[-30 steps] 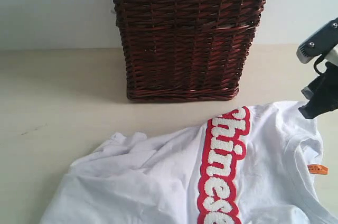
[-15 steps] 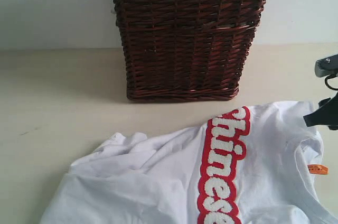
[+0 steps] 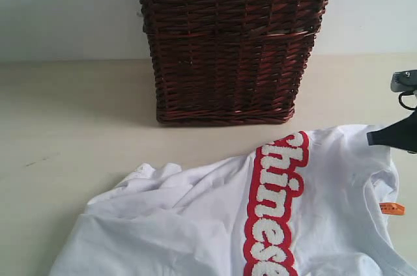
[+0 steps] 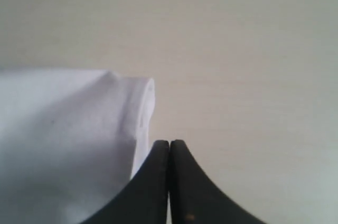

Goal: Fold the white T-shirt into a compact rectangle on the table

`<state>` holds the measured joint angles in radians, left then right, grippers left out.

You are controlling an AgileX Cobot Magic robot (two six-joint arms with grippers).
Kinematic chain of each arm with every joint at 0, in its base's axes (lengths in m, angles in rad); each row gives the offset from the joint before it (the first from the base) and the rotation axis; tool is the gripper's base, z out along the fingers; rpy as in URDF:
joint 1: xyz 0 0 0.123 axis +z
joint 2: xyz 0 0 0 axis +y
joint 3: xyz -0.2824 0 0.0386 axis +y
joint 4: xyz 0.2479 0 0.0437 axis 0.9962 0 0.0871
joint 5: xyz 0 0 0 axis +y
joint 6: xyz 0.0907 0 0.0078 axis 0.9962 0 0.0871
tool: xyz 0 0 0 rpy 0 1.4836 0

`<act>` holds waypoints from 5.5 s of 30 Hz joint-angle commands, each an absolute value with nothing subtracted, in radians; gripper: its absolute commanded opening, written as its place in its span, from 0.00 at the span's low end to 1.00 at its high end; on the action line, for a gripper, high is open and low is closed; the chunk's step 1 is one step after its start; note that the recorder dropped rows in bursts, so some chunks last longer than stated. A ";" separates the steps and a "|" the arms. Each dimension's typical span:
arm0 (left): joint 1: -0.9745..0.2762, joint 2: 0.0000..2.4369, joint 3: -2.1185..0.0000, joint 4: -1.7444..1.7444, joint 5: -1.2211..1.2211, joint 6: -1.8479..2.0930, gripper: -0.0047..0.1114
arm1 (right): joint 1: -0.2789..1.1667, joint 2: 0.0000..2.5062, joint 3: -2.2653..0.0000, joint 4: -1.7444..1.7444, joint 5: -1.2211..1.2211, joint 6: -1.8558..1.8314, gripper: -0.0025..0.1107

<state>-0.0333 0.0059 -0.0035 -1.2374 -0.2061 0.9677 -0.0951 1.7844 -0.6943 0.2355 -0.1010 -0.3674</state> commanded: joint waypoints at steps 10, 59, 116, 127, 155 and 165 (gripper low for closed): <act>-0.031 0.000 0.000 -1.234 -0.203 0.971 0.04 | -0.057 1.619 -0.695 0.206 0.084 -0.319 0.02; -0.031 0.000 0.000 -1.234 -0.203 0.971 0.04 | -0.119 1.687 -0.633 0.678 0.009 -0.843 0.21; -0.031 0.000 0.000 -1.234 -0.203 0.971 0.04 | -0.034 1.571 -0.584 0.784 0.474 -1.319 0.42; -0.031 0.000 0.000 -1.234 -0.203 0.971 0.04 | -0.034 1.571 -0.566 0.805 0.709 -1.359 0.37; -0.031 0.000 0.000 -1.234 -0.203 0.971 0.04 | -0.034 1.573 -0.564 0.524 1.032 -1.430 0.02; -0.031 0.000 0.000 -1.234 -0.203 0.971 0.04 | -0.034 1.571 -0.564 0.698 1.017 -1.583 0.04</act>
